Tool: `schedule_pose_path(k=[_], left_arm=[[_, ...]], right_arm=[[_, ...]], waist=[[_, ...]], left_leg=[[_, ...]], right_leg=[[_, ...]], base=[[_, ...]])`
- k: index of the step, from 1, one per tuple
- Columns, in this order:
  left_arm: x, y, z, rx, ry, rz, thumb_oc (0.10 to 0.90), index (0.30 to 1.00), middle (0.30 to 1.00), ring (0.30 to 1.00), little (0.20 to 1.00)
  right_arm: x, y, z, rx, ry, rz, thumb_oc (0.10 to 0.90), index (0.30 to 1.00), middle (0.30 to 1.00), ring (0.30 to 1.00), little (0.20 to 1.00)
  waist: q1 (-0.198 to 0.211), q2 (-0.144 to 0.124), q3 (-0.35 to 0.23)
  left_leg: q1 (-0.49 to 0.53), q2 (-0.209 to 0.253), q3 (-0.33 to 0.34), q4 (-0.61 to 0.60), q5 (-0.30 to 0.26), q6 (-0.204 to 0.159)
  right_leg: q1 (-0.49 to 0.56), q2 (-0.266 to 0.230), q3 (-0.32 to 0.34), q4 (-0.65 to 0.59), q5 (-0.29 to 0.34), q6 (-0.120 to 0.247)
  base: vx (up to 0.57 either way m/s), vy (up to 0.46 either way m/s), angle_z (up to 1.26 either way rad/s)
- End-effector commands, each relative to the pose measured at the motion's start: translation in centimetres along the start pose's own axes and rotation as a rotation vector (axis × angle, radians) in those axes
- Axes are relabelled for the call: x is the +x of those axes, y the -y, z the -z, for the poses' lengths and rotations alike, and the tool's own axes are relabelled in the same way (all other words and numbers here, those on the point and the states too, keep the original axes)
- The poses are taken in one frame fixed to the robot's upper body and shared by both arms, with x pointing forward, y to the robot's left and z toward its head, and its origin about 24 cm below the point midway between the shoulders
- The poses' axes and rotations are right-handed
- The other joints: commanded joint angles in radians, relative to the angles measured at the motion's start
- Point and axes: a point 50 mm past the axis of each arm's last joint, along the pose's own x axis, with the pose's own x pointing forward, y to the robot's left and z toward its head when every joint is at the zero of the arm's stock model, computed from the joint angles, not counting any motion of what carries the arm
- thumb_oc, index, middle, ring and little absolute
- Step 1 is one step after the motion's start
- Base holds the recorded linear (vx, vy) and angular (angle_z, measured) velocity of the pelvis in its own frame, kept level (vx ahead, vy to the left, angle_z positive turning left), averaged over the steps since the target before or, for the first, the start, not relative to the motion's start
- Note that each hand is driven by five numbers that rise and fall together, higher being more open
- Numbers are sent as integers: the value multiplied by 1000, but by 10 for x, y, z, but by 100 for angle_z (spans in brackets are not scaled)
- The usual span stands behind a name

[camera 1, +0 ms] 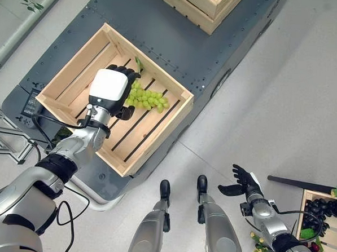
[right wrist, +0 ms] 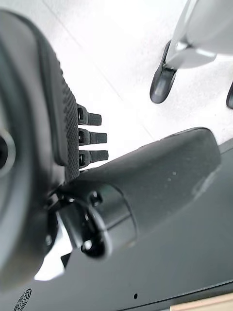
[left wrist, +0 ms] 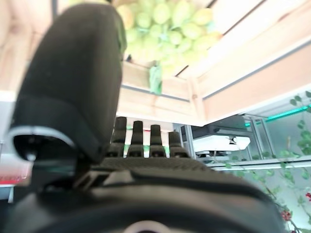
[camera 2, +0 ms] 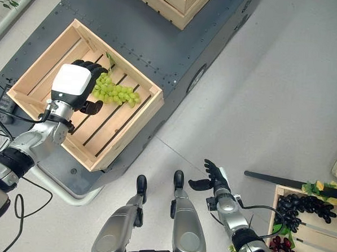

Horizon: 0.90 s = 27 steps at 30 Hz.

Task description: Pick up the fruits from the basket on one side to the basket on the other side

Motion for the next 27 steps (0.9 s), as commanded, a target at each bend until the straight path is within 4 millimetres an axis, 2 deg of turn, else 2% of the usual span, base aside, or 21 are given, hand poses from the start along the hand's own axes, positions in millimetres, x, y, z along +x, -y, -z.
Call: schedule_pose_path(k=[1, 5, 15, 22, 27], left_arm=[[42, -77, 18, 94, -52, -256, 800, 900, 900, 900, 900], [51, -92, 25, 164, -80, -300, 800, 900, 900, 900, 900], [63, -123, 38, 312, -158, -372, 800, 900, 900, 900, 900], [68, -122, 41, 318, -193, -277, 800, 900, 900, 900, 900], [71, -125, 34, 326, -141, -298, 800, 900, 900, 900, 900]], right_arm=[[2, 7, -23, 14, 112, 4, 800, 900, 900, 900, 900], [4, 3, -34, 6, 146, -9, 800, 900, 900, 900, 900], [5, 25, -42, 27, 162, 105, 800, 900, 900, 900, 900], [5, 35, -40, 9, 153, 135, 800, 900, 900, 900, 900], [7, 36, -50, -12, 191, 111, 800, 900, 900, 900, 900]], waist=[[-7, -30, 3], [-18, -40, 18], [-32, -55, 18], [-44, -66, 18], [-47, -75, 18]], left_leg=[[-92, -21, 11, 105, -1, -10], [-131, -22, 23, 119, -2, -9], [-268, -23, 37, 180, -9, -8], [-313, -21, 41, 203, -17, -7], [-334, -21, 47, 212, -21, -4]], right_leg=[[-23, -12, 10, 100, -21, 1], [-70, -8, 17, 115, -17, 5], [-209, 5, 19, 167, -18, 1], [-260, 13, 30, 188, -18, -1], [-283, 18, 39, 196, -16, -1]], base=[[-91, 60, 4], [-38, 53, 0], [-26, 46, -3], [-21, 36, -1], [-11, 8, -3]])
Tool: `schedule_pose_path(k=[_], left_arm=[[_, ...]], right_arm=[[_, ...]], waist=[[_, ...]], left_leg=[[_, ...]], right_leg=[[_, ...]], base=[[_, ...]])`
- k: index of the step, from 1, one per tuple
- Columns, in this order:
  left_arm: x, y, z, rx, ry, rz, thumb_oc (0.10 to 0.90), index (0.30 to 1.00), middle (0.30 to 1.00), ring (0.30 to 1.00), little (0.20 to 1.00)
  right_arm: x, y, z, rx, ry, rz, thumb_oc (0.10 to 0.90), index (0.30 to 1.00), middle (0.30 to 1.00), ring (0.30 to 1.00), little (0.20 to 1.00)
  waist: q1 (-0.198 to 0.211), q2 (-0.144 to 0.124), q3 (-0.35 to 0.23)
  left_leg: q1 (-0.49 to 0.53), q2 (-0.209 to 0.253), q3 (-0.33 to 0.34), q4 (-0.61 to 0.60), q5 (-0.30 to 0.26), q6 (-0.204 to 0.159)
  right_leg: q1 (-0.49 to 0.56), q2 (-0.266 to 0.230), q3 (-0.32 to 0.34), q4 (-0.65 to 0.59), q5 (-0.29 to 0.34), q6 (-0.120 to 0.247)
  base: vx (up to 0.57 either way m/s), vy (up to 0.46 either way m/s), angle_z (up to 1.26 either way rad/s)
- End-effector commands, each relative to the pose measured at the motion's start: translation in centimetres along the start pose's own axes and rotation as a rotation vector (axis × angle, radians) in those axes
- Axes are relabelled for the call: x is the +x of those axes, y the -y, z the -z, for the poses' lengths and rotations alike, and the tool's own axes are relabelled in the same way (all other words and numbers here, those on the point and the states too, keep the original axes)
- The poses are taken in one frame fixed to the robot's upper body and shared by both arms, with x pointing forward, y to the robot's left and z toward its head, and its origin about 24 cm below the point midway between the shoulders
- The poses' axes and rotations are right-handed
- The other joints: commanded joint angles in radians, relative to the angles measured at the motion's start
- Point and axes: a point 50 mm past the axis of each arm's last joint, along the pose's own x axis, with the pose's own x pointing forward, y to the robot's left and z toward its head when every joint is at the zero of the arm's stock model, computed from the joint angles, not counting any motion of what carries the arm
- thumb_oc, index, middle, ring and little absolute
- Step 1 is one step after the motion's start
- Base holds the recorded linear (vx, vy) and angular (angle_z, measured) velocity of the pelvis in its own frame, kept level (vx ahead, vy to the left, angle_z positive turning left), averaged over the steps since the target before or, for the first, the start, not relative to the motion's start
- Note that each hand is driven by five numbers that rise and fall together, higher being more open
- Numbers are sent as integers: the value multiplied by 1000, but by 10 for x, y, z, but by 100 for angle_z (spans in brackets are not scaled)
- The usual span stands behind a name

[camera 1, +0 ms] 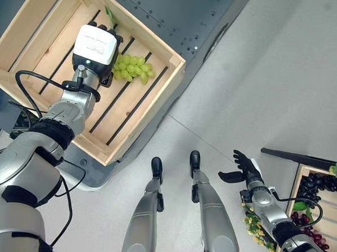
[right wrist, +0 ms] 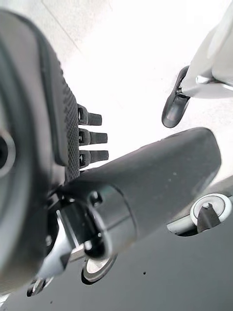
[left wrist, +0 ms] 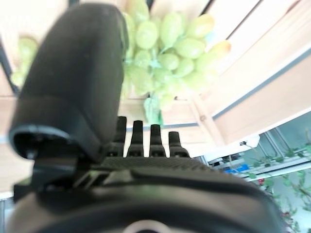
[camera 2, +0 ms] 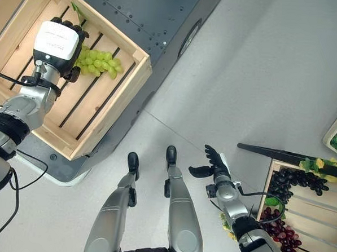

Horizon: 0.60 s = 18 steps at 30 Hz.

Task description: Pick up the fruits from the basket on one side to the basket on the other side

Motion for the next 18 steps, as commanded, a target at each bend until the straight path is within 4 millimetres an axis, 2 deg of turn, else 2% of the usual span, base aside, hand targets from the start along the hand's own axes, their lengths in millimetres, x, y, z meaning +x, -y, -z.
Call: schedule_pose_path(k=[1, 10, 16, 18], left_arm=[[28, -66, 28, 37, -75, -244, 800, 900, 900, 900, 900], [35, -64, 13, 41, 30, -95, 800, 900, 900, 900, 900], [38, -63, 12, 37, 19, -64, 800, 900, 900, 900, 900], [38, -59, 13, 35, -4, -7, 800, 900, 900, 900, 900]], right_arm=[[0, 30, -17, 19, 87, 78, 800, 900, 900, 900, 900], [4, 29, -24, 27, 108, 69, 800, 900, 900, 900, 900], [3, 25, -27, 35, 122, 61, 800, 900, 900, 900, 900], [3, 22, -29, 49, 135, 63, 800, 900, 900, 900, 900]], waist=[[5, -18, -10], [-5, -21, -10], [-14, -27, -10], [-16, -37, -10]], left_leg=[[-64, -11, 18, 94, -8, -14], [-87, -12, 28, 92, -7, -13], [-104, -13, 35, 89, -6, -12], [-122, -14, 35, 88, -2, -12]], right_leg=[[-9, 24, -3, 91, -22, -2], [-38, 26, 5, 84, -7, 4], [-57, 30, 12, 74, 2, 6], [-72, 32, 12, 69, 9, 7]], base=[[-28, 11, -9], [-3, 1, -1], [0, 0, 0], [-11, -45, -1]])
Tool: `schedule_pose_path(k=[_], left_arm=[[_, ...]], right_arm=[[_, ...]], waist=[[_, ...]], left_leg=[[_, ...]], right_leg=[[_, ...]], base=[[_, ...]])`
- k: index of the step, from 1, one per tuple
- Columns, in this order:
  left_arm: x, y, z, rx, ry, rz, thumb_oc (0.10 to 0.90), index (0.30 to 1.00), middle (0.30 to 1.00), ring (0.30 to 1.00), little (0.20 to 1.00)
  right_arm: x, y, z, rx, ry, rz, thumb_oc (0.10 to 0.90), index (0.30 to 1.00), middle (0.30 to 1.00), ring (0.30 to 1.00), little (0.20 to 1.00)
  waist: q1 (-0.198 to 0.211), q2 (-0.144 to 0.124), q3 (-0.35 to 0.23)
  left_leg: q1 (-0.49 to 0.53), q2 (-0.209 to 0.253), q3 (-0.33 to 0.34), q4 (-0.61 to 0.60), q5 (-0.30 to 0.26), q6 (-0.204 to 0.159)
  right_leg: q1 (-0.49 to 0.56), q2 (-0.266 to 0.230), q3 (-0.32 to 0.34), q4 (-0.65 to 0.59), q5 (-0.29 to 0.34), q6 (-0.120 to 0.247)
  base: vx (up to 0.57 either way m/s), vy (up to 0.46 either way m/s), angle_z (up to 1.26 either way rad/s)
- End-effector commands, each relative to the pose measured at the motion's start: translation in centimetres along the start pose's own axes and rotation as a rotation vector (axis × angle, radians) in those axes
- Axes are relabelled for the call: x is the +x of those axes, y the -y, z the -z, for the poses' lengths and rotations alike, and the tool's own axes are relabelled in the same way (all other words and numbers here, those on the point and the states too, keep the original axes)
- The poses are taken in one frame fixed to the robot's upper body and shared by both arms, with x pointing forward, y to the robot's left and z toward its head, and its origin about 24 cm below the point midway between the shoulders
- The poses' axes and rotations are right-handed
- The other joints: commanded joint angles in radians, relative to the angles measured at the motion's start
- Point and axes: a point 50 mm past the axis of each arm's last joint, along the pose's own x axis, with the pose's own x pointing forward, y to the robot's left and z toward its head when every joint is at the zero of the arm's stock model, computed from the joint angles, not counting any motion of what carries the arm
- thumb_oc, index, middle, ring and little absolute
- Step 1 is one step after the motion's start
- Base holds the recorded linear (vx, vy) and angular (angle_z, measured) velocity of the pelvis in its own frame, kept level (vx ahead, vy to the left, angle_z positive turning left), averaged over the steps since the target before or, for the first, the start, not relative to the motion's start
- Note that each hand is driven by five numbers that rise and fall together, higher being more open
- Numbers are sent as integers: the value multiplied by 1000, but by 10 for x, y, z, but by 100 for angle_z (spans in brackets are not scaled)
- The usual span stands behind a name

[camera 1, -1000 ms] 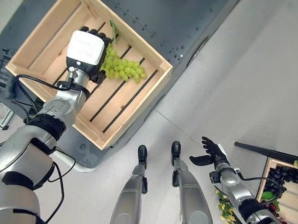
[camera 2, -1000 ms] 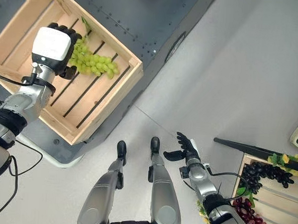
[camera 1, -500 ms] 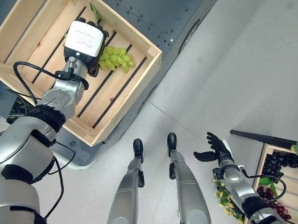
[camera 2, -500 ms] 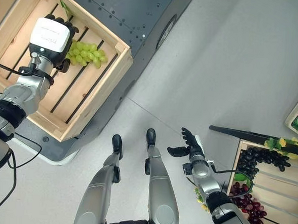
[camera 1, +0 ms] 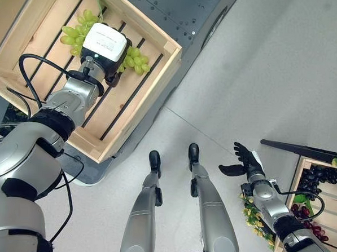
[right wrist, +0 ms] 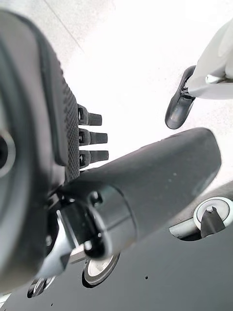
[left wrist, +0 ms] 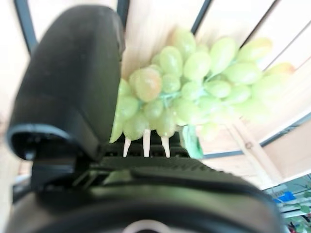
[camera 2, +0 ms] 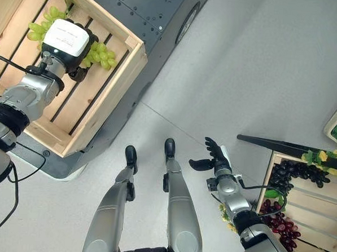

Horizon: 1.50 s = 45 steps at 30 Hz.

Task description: Pick up the fruits from the basket on one side to the basket on the other side

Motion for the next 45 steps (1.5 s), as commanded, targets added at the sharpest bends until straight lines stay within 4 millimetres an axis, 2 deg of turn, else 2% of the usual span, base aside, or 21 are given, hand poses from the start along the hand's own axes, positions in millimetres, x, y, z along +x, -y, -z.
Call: schedule_pose_path(k=[1, 5, 11, 12, 13, 21, 25, 29, 37, 43, 45], left_arm=[[16, -47, 26, 4, -107, -92, 800, 900, 900, 900, 900], [17, -47, 32, 12, -152, -63, 800, 900, 900, 900, 900], [11, -35, 48, 52, -263, 23, 800, 900, 900, 900, 900], [10, -35, 51, 57, -286, 32, 522, 484, 484, 484, 484], [10, -35, 51, 58, -287, 25, 402, 302, 302, 302, 302], [11, -42, 46, 78, -222, -67, 400, 300, 300, 300, 300], [11, -47, 34, 72, -119, -159, 400, 300, 300, 300, 300], [7, -53, 31, -13, -51, -246, 400, 300, 300, 300, 300], [-12, -30, 21, -232, 2, -275, 400, 300, 300, 300, 300], [-35, -8, 17, -512, -42, -315, 400, 300, 300, 300, 300], [-41, -4, 14, -540, -43, -324, 400, 300, 300, 300, 300]], right_arm=[[-2, 17, -13, 57, 81, 62, 800, 900, 900, 900, 900], [-2, 14, -16, 67, 95, 63, 800, 900, 900, 900, 900], [0, 13, -26, 107, 135, 64, 800, 900, 900, 900, 900], [0, 14, -28, 112, 147, 61, 800, 900, 900, 900, 900], [1, 14, -29, 114, 152, 59, 800, 900, 900, 900, 900], [-2, 10, -44, 148, 234, 53, 800, 900, 900, 900, 900], [-3, 9, -47, 153, 257, 42, 800, 900, 900, 900, 900], [-7, 10, -44, 165, 279, 48, 800, 900, 900, 900, 900], [-9, 11, -45, 207, 291, 59, 800, 900, 900, 900, 900], [-23, 5, -36, 194, 300, 20, 800, 900, 900, 900, 900], [-27, 4, -34, 200, 303, 10, 800, 900, 900, 900, 900]], waist=[[-6, -30, -10], [-9, -36, -10], [-6, -38, -10], [-5, -36, -10], [-5, -36, -10], [8, -18, -10], [15, -13, -10], [27, -10, -10], [57, 3, -10], [63, 22, -91], [63, 28, -111]], left_leg=[[-42, -14, 23, 52, 8, -14], [-62, -13, 24, 51, 12, -13], [-88, -12, 26, 59, 11, -12], [-92, -13, 26, 61, 12, -12], [-94, -13, 26, 61, 12, -12], [-84, -17, 23, 72, 1, -8], [-38, -16, 18, 54, -1, -9], [38, -15, 6, 19, 0, -9], [216, -21, -19, -13, -19, -8], [332, -25, -27, -45, -37, -9], [359, -26, -31, -57, -39, -10]], right_leg=[[10, 33, 0, 40, 6, 8], [-11, 35, -1, 38, 12, 8], [-34, 40, -8, 53, 5, 6], [-38, 40, -9, 56, 4, 6], [-39, 40, -9, 58, 3, 6], [-37, 34, -25, 88, -17, 4], [3, 32, -27, 78, -19, 7], [73, 30, -26, 43, -10, 14], [250, 12, -33, 9, -29, 15], [372, -18, -45, -29, -44, 19], [400, -22, -46, -41, -46, 20]], base=[[-4, -38, 0], [0, 0, 0], [0, 0, 0], [0, 0, 0], [-31, -4, 0], [-27, -2, 0], [0, 0, 0], [-7, -43, -1], [28, -31, -1], [92, 12, -3], [82, 10, -1]])
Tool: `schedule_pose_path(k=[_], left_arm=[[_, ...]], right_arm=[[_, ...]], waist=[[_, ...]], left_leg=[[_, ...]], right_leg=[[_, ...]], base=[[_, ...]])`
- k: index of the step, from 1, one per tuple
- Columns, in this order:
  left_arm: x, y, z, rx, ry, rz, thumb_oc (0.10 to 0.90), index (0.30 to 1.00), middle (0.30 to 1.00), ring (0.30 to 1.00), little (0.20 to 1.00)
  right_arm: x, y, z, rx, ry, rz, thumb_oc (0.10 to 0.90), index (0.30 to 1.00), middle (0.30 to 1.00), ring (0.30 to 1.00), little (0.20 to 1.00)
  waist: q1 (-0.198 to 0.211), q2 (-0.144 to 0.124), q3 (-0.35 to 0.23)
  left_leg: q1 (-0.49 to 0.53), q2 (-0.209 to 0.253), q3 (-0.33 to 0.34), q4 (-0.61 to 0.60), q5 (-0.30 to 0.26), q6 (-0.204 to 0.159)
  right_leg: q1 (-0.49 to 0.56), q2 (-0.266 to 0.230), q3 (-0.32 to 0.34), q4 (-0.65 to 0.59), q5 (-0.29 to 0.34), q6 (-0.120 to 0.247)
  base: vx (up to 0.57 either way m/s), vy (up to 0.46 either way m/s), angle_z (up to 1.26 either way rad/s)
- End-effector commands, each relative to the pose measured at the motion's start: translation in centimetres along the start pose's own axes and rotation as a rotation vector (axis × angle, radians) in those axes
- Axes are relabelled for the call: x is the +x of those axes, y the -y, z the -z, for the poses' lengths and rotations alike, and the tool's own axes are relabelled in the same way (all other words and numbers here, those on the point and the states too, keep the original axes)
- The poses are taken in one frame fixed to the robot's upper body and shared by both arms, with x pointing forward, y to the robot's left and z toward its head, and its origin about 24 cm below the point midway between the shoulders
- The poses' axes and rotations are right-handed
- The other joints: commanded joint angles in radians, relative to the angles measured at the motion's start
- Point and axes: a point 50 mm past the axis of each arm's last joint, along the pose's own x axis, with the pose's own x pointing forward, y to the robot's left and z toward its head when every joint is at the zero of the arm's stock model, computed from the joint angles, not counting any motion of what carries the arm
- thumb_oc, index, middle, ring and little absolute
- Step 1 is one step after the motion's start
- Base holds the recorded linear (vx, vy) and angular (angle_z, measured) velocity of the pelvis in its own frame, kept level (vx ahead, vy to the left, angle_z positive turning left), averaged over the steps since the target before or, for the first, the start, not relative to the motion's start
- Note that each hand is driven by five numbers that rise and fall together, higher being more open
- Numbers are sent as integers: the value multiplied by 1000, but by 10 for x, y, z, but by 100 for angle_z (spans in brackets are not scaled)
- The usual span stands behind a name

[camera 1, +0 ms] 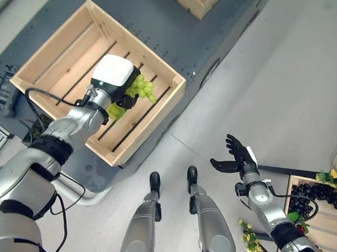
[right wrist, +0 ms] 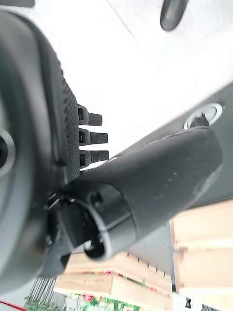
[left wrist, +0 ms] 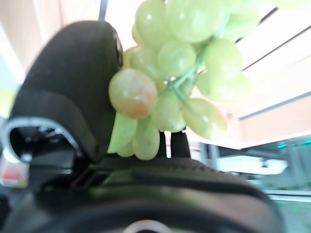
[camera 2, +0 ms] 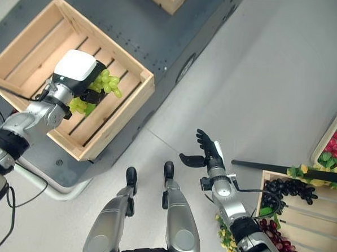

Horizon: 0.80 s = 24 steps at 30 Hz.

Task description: Pick up the fruits from the basket on one side to the basket on the other side

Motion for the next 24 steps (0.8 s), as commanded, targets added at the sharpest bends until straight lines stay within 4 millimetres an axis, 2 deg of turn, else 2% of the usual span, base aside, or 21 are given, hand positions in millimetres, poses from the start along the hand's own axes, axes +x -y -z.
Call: schedule_pose_path(k=[1, 8, 11, 12, 15, 16, 18, 20, 24], left_arm=[[3, -56, 12, -105, -32, -339, 400, 300, 300, 300, 300], [-22, -54, 6, -386, -24, -460, 400, 300, 300, 300, 300], [-27, -51, 5, -488, -48, -468, 400, 300, 300, 300, 300], [-29, -45, 5, -574, -64, -442, 400, 300, 300, 300, 300], [-30, -40, 3, -735, -73, -401, 400, 300, 300, 300, 300], [-30, -39, 1, -845, -65, -384, 400, 300, 300, 300, 300], [-30, -39, -3, -883, -50, -376, 400, 300, 300, 300, 300], [-29, -43, -8, -905, -14, -362, 400, 300, 300, 300, 300], [-21, -59, -24, -1024, 93, -318, 400, 300, 300, 300, 300]], right_arm=[[-8, 21, -24, 51, 167, 46, 800, 900, 900, 900, 900], [-18, 9, -31, 100, 218, -17, 800, 900, 900, 900, 900], [-19, 2, -34, 129, 228, -57, 800, 900, 900, 900, 900], [-19, -3, -37, 151, 224, -97, 800, 900, 900, 900, 900], [-18, -11, -39, 206, 205, -165, 800, 900, 900, 900, 900], [-19, -16, -40, 246, 197, -215, 800, 900, 900, 900, 900], [-20, -20, -41, 266, 194, -244, 800, 900, 900, 900, 900], [-19, -23, -48, 298, 198, -289, 800, 900, 900, 900, 900], [-16, -28, -75, 397, 243, -407, 800, 900, 900, 900, 900]], waist=[[-2, 54, -121], [16, 82, -247], [22, 86, -286], [23, 87, -311], [27, 89, -352], [28, 89, -374], [29, 89, -387], [28, 90, -405], [29, 89, -435]], left_leg=[[39, -34, -27, 9, -32, -6], [167, -41, -50, -56, -40, -12], [199, -40, -57, -73, -40, -13], [218, -38, -62, -86, -38, -14], [248, -36, -67, -110, -31, -17], [265, -33, -70, -129, -24, -19], [279, -32, -74, -145, -18, -21], [293, -27, -74, -165, -12, -23], [303, -21, -70, -185, -7, -26]], right_leg=[[73, -29, -38, 51, -59, 22], [218, -39, -41, -30, -62, 22], [253, -41, -40, -48, -61, 22], [273, -42, -37, -61, -57, 23], [305, -42, -31, -86, -48, 26], [324, -42, -28, -109, -38, 28], [337, -41, -23, -127, -29, 31], [352, -41, -19, -150, -19, 34], [368, -38, -15, -181, -3, 37]], base=[[124, -1, 0], [152, -16, 2], [124, -34, 5], [174, -51, 7], [152, -45, 1], [126, -51, 3], [118, -61, 0], [103, -68, 0], [68, -61, 0]])
